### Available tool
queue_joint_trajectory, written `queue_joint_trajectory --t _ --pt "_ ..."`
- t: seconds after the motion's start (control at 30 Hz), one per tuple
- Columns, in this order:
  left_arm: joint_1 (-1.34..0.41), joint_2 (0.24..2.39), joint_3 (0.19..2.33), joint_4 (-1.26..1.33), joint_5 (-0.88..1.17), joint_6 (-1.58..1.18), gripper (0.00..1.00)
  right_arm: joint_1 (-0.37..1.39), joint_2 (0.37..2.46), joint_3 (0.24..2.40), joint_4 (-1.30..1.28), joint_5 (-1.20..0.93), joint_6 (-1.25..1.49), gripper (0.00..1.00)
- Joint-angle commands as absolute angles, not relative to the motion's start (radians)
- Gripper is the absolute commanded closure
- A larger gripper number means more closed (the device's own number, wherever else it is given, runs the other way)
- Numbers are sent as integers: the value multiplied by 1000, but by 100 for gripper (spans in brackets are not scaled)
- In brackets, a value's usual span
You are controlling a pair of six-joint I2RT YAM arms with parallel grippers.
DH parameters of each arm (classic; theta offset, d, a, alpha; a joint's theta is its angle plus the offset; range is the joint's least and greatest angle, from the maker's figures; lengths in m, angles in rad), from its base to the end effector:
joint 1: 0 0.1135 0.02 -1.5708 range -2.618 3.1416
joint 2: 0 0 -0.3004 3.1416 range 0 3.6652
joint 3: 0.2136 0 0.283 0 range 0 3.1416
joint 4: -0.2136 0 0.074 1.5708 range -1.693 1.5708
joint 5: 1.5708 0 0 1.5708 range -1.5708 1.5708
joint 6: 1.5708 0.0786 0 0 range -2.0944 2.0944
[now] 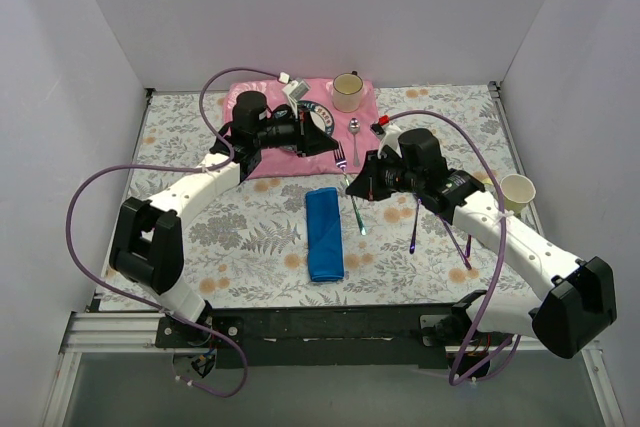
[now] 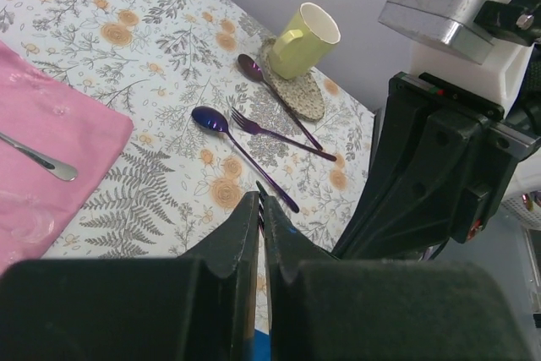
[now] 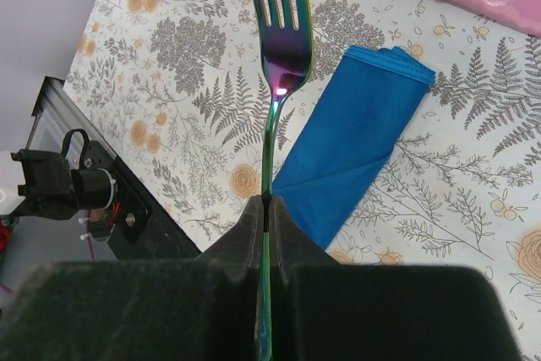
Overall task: Fold the napkin into a case and place the utensils inside
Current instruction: Pass from the right arm to the left, then insert the fork into the folded napkin.
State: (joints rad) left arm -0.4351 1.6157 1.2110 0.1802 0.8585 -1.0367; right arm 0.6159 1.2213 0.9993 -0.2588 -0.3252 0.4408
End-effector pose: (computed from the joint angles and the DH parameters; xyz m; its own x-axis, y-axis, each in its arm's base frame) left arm 0.3681 -0.2367 0.3319 -0.9158 -0.1947 -0.3513 0.3071 0.2241 -0.9249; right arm 0.2563 0.2122 0.3247 -0.6736 0.0186 -0.7388 -0.5431 0.6655 0.5119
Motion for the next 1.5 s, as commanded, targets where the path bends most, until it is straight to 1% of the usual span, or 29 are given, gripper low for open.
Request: queue_joint_trajectory --t 0.0,0.03,0.07,0.1,0.13,0.17,0.2,0.27,0.37,0.43,0.5,0.57,0.63,0.7,0.77,0.83,1.1,1.13,1.2,1.23,1.47 --pt "-433 1618 1246 202 868 -1061 100 627 1197 997 -175 -362 430 97" --pt "-427 1624 1247 204 883 -1069 100 629 1195 997 -175 -361 411 88" --pt "-402 1631 1249 203 915 -1081 100 627 1192 999 -176 -353 397 62" --pt "-384 1655 1253 198 942 -1104 100 626 1192 1009 -186 -348 379 48" --pt "-342 1666 1265 192 974 -1106 100 621 1192 1015 -201 -319 330 39" --pt "-324 1680 1269 192 1038 -1103 100 617 1189 1022 -215 -313 304 23" --pt "-305 1689 1269 192 1060 -1083 100 611 1189 1026 -234 -321 267 17" --pt "-264 1704 1267 186 1098 -1057 100 597 1180 1022 -250 -359 150 11" --pt "-221 1759 1304 114 1152 -973 100 597 1152 976 -249 -454 -30 12" --pt "-198 1795 1315 80 1163 -922 100 603 1119 912 -232 -552 -128 18" --pt "-184 1825 1338 57 1189 -901 100 624 1091 856 -212 -569 -249 28" --pt "-173 1870 1364 38 1209 -876 100 676 1075 803 -218 -574 -334 45" --pt "-173 1916 1391 -23 1229 -829 100 737 1081 776 -224 -558 -440 50" --pt "-173 1943 1426 -61 1235 -790 100 776 1089 746 -218 -549 -513 50" --pt "-173 1963 1437 -104 1235 -743 100 834 1095 720 -190 -532 -558 55" --pt "-172 1971 1442 -120 1233 -724 100 891 1101 701 -164 -517 -610 57" --pt "-173 2029 1440 -140 1242 -684 100 1078 1172 634 -26 -469 -742 59" --pt "-173 2032 1439 -143 1243 -684 100 1089 1186 634 -17 -465 -756 63" --pt "-173 2042 1437 -143 1236 -686 100 1112 1219 634 -6 -451 -784 66" --pt "-173 2046 1434 -144 1232 -684 100 1118 1229 634 18 -448 -794 69" --pt "-175 2080 1427 -144 1239 -681 100 1157 1284 580 72 -407 -885 75"
